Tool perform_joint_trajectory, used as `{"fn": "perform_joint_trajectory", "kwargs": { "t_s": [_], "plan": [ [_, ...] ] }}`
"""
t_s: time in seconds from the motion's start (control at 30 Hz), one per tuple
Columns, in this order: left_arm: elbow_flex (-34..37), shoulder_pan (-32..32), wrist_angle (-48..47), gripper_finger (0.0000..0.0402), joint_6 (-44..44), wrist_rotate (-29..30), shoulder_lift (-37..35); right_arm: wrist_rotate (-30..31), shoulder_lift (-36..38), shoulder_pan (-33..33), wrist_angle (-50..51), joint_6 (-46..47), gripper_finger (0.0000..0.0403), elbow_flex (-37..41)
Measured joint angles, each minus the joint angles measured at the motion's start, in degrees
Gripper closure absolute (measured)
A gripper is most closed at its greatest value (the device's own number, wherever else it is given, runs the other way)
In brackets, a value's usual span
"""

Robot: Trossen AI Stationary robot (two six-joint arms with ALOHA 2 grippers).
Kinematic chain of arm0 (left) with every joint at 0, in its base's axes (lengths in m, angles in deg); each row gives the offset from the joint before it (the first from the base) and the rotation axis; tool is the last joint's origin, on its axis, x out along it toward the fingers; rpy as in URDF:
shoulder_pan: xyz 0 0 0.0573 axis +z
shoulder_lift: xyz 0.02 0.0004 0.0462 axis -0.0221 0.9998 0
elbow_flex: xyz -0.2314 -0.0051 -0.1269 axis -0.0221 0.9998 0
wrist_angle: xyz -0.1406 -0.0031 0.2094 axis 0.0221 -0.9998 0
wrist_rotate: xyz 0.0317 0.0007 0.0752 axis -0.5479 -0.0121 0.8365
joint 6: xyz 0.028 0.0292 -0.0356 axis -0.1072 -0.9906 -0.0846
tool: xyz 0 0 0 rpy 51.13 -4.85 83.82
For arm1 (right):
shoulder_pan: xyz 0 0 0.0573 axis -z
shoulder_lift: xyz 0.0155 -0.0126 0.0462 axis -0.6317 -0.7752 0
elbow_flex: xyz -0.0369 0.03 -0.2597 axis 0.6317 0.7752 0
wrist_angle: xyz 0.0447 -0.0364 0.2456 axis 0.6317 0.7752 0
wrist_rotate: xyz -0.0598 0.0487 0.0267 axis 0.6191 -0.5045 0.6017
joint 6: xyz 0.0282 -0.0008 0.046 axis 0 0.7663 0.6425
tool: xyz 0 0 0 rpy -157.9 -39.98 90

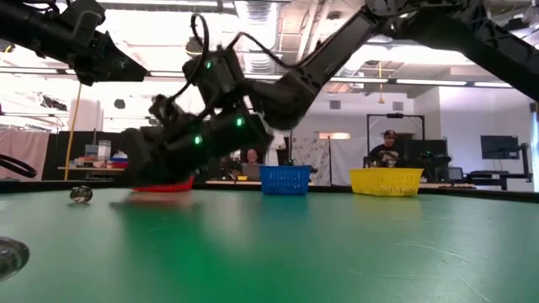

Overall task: Sort Halloween decoration
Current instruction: Put the black skull toy into the blue bin

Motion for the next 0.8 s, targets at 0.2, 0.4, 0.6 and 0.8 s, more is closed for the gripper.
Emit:
{"fn": "perform_joint_trajectory", "kwargs": {
  "t_s": [0.2,0.4,0.6,0.8],
  "plan": [
    [0.0,0.0,-0.3,0.0233,0.0,0.0,0.0,-0.1,8.4,1.7,6.6,-5.1,0.0285,2.7],
    [0.0,0.0,-0.4,0.0233,0.0,0.0,0.0,4.6,21.4,5.1,7.8,-8.2,0.0285,15.5],
    [0.0,0.0,0.9,0.0233,0.7,0.0,0.0,10.8,31.5,10.9,4.2,-5.2,0.0285,30.2],
    [0.0,0.0,0.8,0.0233,1.0,0.0,0.0,16.1,33.0,16.5,3.7,2.4,0.0285,36.1]
  ]
}}
